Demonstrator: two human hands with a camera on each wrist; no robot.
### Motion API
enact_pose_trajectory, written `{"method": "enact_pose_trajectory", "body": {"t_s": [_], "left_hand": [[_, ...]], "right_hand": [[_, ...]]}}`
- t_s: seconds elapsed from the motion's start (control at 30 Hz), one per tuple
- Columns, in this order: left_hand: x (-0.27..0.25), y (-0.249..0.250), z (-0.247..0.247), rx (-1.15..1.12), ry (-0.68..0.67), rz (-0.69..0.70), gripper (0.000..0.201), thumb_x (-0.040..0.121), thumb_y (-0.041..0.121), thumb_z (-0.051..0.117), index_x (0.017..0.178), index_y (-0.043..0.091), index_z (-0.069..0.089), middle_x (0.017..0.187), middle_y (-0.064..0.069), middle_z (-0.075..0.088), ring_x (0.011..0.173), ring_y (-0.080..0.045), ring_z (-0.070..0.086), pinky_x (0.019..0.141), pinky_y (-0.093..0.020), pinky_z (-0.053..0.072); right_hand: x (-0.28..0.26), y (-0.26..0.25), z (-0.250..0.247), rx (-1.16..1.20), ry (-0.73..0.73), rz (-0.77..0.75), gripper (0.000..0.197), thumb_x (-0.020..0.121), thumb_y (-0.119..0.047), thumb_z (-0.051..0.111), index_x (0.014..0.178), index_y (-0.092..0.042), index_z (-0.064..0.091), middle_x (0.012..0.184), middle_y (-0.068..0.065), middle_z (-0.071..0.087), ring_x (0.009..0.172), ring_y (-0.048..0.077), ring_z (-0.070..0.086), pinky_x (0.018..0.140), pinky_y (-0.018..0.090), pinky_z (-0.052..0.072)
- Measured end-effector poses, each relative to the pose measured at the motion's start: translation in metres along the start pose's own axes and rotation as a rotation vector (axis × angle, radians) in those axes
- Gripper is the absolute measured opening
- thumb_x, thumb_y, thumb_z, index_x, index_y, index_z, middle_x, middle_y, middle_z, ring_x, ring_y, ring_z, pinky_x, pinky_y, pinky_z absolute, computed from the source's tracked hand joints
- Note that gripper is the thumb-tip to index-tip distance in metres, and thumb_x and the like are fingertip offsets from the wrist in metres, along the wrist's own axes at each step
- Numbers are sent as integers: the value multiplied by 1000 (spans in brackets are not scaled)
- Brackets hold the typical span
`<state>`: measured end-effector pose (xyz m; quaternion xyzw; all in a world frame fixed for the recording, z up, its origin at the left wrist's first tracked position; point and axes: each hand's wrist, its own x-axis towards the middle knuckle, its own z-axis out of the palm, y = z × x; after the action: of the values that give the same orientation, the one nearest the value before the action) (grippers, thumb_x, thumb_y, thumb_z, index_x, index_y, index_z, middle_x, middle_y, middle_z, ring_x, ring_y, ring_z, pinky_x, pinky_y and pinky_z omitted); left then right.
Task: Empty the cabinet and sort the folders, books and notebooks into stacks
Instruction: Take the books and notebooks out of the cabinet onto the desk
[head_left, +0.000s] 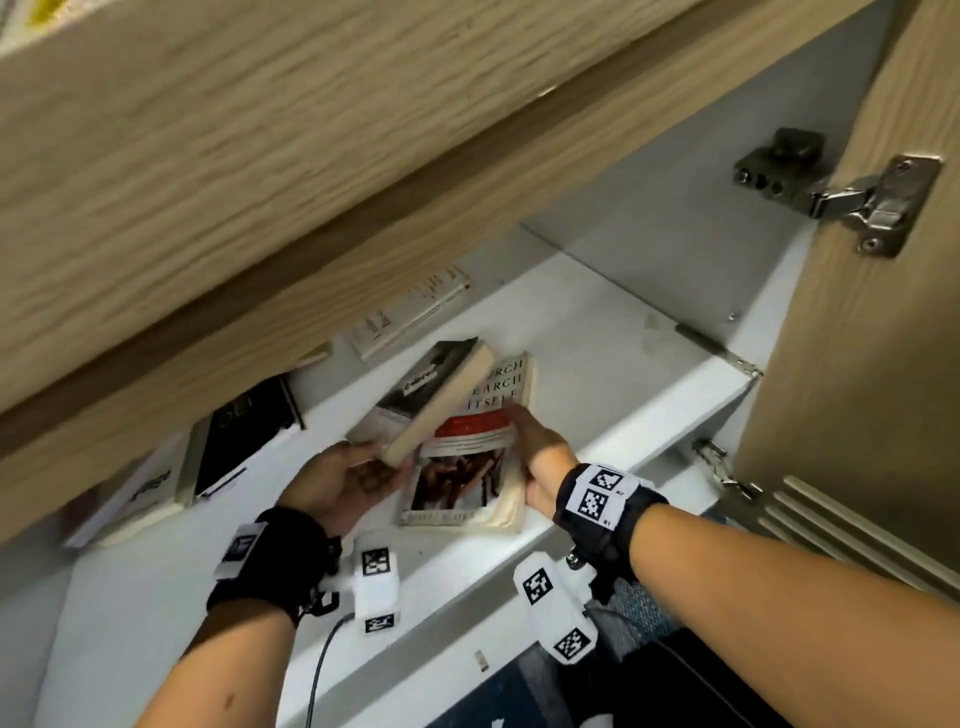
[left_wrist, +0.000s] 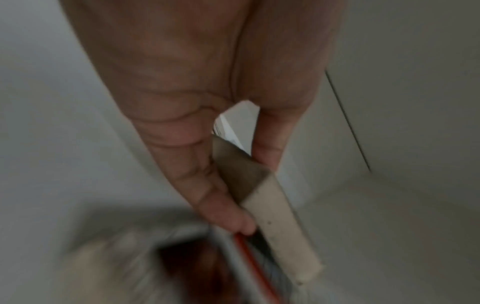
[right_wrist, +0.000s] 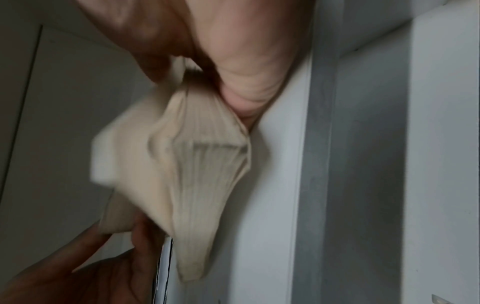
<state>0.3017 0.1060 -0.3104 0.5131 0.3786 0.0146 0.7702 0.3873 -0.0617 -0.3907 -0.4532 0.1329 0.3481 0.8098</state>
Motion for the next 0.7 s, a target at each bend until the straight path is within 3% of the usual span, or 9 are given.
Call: {"method": "enact_pose_trajectory", "body": {"t_s": [0.1, 0.17, 0.23, 0.3, 0.43, 0.5, 0.6, 0.63, 0.7], "left_hand": [[-15, -21, 8, 246, -132, -15, 33, 75, 3, 64, 105, 9, 53, 88, -20, 72, 72, -31, 73, 63, -36, 61], [-23, -29, 11, 394, -205, -42, 41, 79, 8, 67, 116, 16, 51, 96, -19, 73, 74, -29, 73, 61, -33, 60], [-27, -31, 9, 509, -208, -42, 36, 86, 14, 65, 119, 19, 50, 91, -17, 74, 71, -25, 73, 58, -30, 58], [-26, -25, -1, 637, -151, -35, 32, 90, 22, 63, 120, 19, 52, 87, -17, 74, 72, -27, 72, 65, -32, 58], [-10, -4, -36, 740, 39, 20, 20, 97, 25, 55, 116, 19, 57, 85, -15, 74, 76, -28, 71, 81, -38, 54], [-3, 8, -55, 771, 150, 63, 19, 96, 25, 57, 112, 17, 59, 86, -13, 71, 75, -26, 68, 75, -34, 52], [15, 26, -78, 782, 275, 110, 21, 94, 19, 60, 114, 12, 62, 87, -10, 66, 75, -24, 62, 70, -31, 49], [20, 34, -85, 825, 317, 126, 25, 94, 18, 61, 117, 10, 62, 94, -12, 65, 81, -26, 61, 74, -34, 50], [29, 49, -95, 1025, 409, 178, 35, 93, 21, 63, 125, 8, 59, 122, -15, 60, 105, -34, 58, 90, -41, 49]], "right_hand": [[-7, -4, 4, 11, -10, 10, 73, 65, -65, 74, 109, -7, 66, 103, 17, 72, 95, 30, 69, 94, 47, 52], [-11, -2, 4, -66, 19, -5, 74, 60, -54, 83, 111, -3, 66, 100, 16, 73, 94, 31, 70, 89, 45, 55], [-12, 2, 3, -53, 37, -17, 52, 72, -29, 82, 110, 3, 66, 103, 22, 71, 91, 33, 69, 85, 44, 56], [-16, 2, 1, -7, 6, -21, 34, 80, -11, 74, 108, 5, 64, 107, 26, 69, 84, 34, 67, 72, 39, 58], [-18, -1, 2, 18, -7, -27, 21, 82, -5, 70, 100, 3, 63, 107, 28, 67, 70, 30, 64, 46, 26, 52], [-17, -1, 3, 4, -3, -33, 15, 83, -5, 69, 95, 2, 63, 106, 31, 66, 68, 31, 62, 45, 26, 50], [-16, -1, 3, -13, -1, -37, 14, 82, -7, 70, 92, 2, 65, 110, 35, 64, 83, 39, 58, 69, 44, 50], [-16, 0, 3, -19, -2, -39, 18, 82, -7, 70, 95, 4, 64, 111, 35, 63, 83, 39, 58, 68, 46, 51], [-14, 0, 3, -27, 2, -34, 29, 83, -9, 70, 106, 8, 63, 110, 33, 65, 69, 33, 62, 48, 32, 51]]}}
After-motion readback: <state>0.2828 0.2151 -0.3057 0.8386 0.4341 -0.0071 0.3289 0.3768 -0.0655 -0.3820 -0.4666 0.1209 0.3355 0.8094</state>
